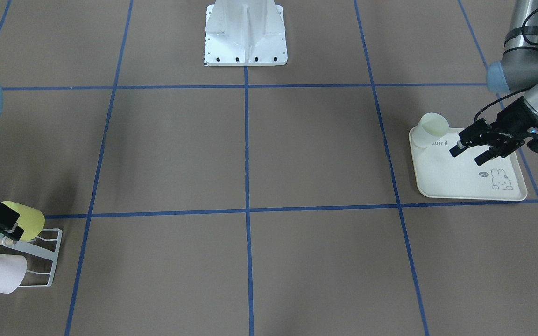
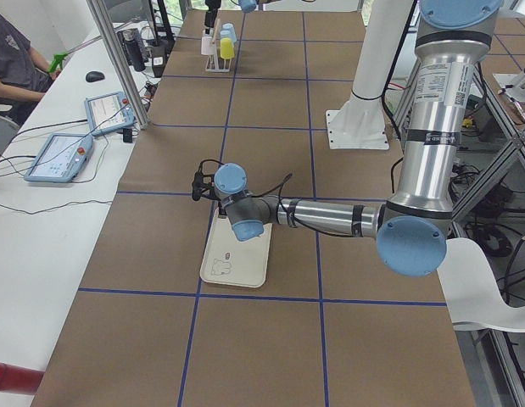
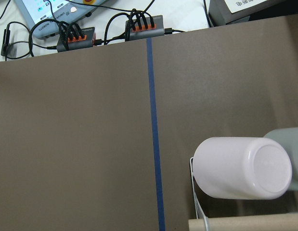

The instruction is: Transfer IKEA cup to right arm and place on rack

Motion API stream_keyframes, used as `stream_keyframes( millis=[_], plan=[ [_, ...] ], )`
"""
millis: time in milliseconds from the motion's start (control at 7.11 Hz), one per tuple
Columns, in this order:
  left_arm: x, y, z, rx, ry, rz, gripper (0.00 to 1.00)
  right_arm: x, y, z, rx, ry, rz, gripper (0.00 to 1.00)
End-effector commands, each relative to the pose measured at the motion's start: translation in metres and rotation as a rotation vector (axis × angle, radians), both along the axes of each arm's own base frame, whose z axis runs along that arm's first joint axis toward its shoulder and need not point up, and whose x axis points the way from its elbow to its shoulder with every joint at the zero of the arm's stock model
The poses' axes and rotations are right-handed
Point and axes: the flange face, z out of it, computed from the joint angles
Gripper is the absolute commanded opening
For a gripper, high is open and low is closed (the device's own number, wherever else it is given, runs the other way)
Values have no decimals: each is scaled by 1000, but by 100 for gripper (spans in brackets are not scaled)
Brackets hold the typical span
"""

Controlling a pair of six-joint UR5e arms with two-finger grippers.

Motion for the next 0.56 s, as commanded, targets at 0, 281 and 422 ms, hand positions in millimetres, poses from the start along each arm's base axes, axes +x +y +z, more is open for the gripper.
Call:
stream_keyframes(
  millis=[0,281,422],
  plan=[
    [-6,-11,2,100,-156,-5,100,0,5,4,-2,1,-1,98],
    [-14,-2,-51,122,-325,23,100,1,11,8,-4,1,-5,98],
    [-17,18,-44,86,-347,40,100,0,11,8,-3,1,-8,98]
  ],
)
